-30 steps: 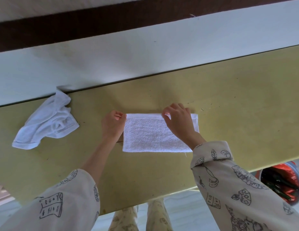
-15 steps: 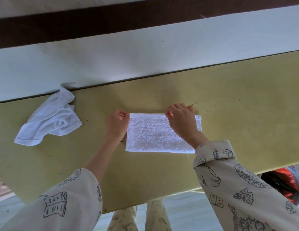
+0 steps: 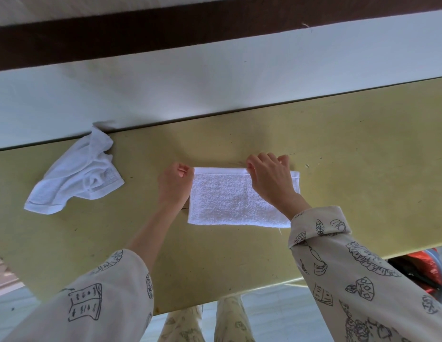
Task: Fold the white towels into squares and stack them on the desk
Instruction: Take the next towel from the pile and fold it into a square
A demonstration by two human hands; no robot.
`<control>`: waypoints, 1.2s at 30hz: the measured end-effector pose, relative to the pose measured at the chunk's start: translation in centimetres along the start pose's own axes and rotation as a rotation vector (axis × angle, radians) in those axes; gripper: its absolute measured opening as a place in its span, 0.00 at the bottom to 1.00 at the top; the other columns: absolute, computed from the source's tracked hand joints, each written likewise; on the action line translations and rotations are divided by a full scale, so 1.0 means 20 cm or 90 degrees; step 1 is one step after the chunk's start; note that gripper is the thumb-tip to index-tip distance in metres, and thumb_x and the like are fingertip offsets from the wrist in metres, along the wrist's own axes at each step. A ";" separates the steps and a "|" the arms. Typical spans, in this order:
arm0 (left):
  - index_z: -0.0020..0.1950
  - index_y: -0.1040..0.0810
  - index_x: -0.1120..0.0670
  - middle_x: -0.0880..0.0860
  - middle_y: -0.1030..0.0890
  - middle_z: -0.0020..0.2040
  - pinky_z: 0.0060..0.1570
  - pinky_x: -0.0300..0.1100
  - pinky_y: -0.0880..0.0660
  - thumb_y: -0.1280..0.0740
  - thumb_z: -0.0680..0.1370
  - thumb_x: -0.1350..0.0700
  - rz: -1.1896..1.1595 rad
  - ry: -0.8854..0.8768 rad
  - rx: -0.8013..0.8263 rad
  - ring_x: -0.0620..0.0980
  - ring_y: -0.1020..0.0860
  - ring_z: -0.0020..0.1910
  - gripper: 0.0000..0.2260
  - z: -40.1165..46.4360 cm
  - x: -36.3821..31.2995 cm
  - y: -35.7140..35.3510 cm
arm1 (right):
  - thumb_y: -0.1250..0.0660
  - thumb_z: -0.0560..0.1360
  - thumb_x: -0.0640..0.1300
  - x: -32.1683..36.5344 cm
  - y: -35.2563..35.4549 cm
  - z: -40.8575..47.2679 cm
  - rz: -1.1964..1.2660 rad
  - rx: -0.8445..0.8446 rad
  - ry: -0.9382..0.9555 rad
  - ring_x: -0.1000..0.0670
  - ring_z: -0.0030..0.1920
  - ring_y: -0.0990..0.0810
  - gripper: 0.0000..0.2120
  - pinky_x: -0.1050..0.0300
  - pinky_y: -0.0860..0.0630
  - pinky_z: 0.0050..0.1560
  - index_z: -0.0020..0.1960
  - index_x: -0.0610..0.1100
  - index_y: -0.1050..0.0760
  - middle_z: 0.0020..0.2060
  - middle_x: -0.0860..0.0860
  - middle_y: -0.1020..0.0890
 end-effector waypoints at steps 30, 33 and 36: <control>0.75 0.42 0.52 0.53 0.42 0.76 0.71 0.58 0.50 0.58 0.81 0.46 0.488 -0.367 0.014 0.56 0.45 0.75 0.23 -0.14 0.16 -0.24 | 0.56 0.80 0.56 -0.13 -0.12 -0.35 -0.051 0.094 -0.127 0.45 0.75 0.45 0.27 0.49 0.52 0.74 0.75 0.44 0.44 0.75 0.42 0.43; 0.75 0.44 0.54 0.55 0.44 0.76 0.71 0.59 0.46 0.58 0.82 0.46 0.477 -0.357 0.026 0.57 0.47 0.75 0.24 -0.10 0.19 -0.18 | 0.56 0.80 0.56 -0.13 -0.11 -0.35 -0.055 0.094 -0.125 0.44 0.75 0.44 0.27 0.48 0.51 0.74 0.74 0.44 0.44 0.74 0.42 0.41; 0.73 0.41 0.59 0.60 0.39 0.74 0.70 0.58 0.44 0.46 0.81 0.47 0.438 -0.299 -0.028 0.61 0.42 0.73 0.24 -0.12 0.18 -0.12 | 0.55 0.79 0.57 -0.13 -0.12 -0.35 -0.068 0.097 -0.127 0.44 0.74 0.43 0.28 0.47 0.51 0.74 0.74 0.44 0.43 0.74 0.42 0.41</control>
Point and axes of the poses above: each hand's wrist, its own z-axis towards the middle knuckle, its own y-axis out of the back of the hand, x = y × z, the point moved 5 cm from there along z, towards the middle knuckle
